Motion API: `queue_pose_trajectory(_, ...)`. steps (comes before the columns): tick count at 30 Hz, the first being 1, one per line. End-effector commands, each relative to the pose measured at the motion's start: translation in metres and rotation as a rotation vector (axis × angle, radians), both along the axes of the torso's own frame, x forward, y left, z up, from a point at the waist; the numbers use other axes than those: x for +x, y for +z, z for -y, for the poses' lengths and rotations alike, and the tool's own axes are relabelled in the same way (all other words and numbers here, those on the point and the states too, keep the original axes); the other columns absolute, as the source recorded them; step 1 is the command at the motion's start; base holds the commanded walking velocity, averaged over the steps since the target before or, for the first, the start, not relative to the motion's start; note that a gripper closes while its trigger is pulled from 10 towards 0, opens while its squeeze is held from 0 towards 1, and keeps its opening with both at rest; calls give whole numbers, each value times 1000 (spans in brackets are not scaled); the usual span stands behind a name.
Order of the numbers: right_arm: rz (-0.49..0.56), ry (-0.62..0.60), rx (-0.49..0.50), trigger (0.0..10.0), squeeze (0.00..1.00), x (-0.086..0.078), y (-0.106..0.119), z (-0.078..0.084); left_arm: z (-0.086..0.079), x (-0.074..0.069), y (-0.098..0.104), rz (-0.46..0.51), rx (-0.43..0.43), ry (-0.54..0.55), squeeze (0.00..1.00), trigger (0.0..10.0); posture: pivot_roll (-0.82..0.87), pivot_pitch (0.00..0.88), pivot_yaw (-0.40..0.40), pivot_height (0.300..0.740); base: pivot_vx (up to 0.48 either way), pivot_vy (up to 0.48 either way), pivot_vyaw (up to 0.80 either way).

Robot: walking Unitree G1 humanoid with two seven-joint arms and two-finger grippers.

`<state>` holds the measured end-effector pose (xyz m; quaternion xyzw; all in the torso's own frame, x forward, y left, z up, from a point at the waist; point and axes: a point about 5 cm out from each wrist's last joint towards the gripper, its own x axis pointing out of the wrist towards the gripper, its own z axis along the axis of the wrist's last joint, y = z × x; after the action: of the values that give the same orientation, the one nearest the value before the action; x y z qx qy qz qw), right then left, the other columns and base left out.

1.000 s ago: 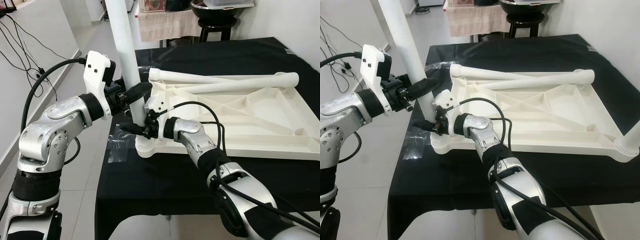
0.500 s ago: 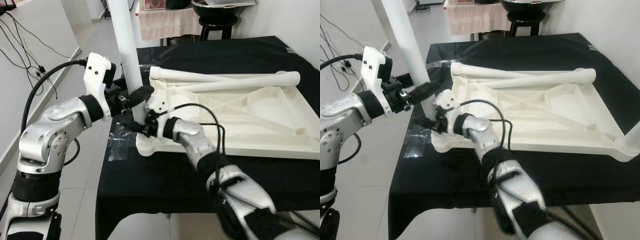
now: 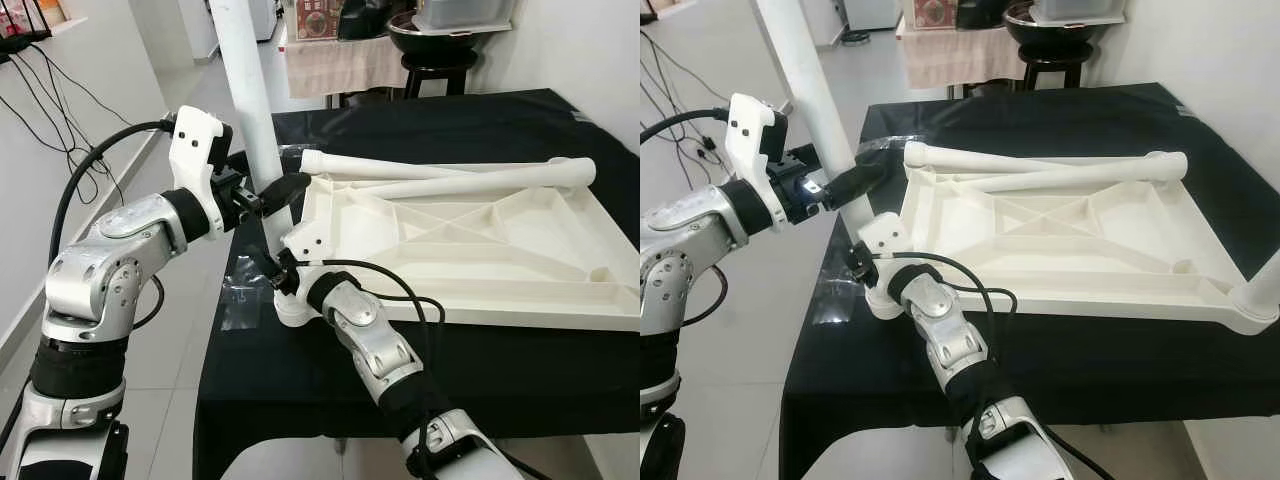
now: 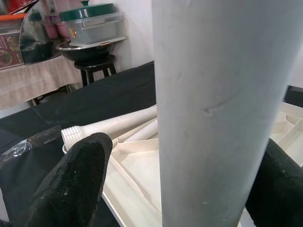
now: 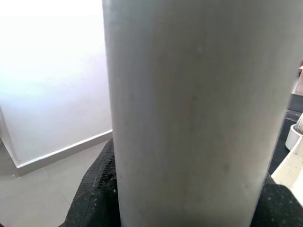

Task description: Building children table

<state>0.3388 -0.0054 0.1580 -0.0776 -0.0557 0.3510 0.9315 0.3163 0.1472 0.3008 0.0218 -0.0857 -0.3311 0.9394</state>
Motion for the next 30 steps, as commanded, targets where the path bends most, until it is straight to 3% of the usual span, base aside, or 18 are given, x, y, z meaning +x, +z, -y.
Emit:
queue_pose_trajectory(1,-100,54,-19,0,0,-12,-16,-32,-3,1,1,6,7,15,0,10000,11,70,60,740,0,0,0)
queue_pose_trajectory(2,-99,52,-22,0,0,-14,-16,-34,-4,0,0,5,5,14,0,6549,11,70,58,740,0,0,0)
queue_pose_trajectory(3,-99,52,-22,0,0,-14,-16,-34,-4,0,0,5,5,14,0,6549,11,70,58,740,0,0,0)
queue_pose_trajectory(4,-101,37,-30,0,0,-19,-14,-34,-5,-1,1,5,1,9,0,0,11,70,60,740,0,0,0)
queue_pose_trajectory(12,-93,26,-39,0,0,-25,-10,-34,-4,-2,2,9,-5,-11,0,0,8,73,58,740,0,0,0)
queue_pose_trajectory(13,-87,36,-38,1804,0,-24,-8,-34,-4,-2,2,9,-5,-13,0,0,6,74,60,740,0,0,0)
queue_pose_trajectory(14,-87,36,-38,1804,0,-24,-8,-34,-4,-2,2,9,-5,-13,0,0,6,74,60,740,0,0,0)
queue_pose_trajectory(15,-80,43,-36,10000,0,-22,-6,-33,-3,-2,1,8,-5,-13,0,0,7,73,59,740,0,0,0)
queue_pose_trajectory(16,-80,43,-36,10000,0,-22,-6,-33,-3,-2,1,8,-5,-13,0,0,7,73,59,740,0,0,0)
queue_pose_trajectory(17,-66,62,-19,10000,153,-18,0,-30,-3,-2,1,8,-4,-12,0,0,10,73,58,740,0,0,0)
queue_pose_trajectory(18,-66,62,-19,10000,153,-18,0,-30,-3,-2,1,8,-4,-12,0,0,10,73,58,740,0,0,0)
queue_pose_trajectory(19,-62,166,15,10000,1000,-14,7,-28,-4,-2,1,8,-4,-12,0,0,9,73,58,740,0,0,0)
queue_pose_trajectory(21,-62,166,15,10000,1000,-14,7,-28,-4,-2,1,8,-4,-12,0,0,9,73,58,740,0,0,0)
queue_pose_trajectory(25,-8,433,16,10000,1000,-1,26,-10,-4,-3,0,7,-4,-13,0,0,8,70,59,740,0,0,0)
queue_pose_trajectory(26,9,473,-41,10000,773,4,27,-3,-3,-3,0,6,-4,-15,0,0,9,70,58,740,0,0,0)
queue_pose_trajectory(28,17,493,-80,10000,773,7,27,2,-3,-3,-1,6,-4,-17,0,0,9,70,58,740,0,0,0)
queue_pose_trajectory(29,13,496,-83,10000,0,11,30,5,-2,-3,0,6,-4,-19,0,0,12,72,58,740,0,0,0)
queue_pose_trajectory(30,13,496,-83,10000,0,11,30,5,-2,-3,0,6,-4,-19,0,0,12,72,58,740,0,0,0)
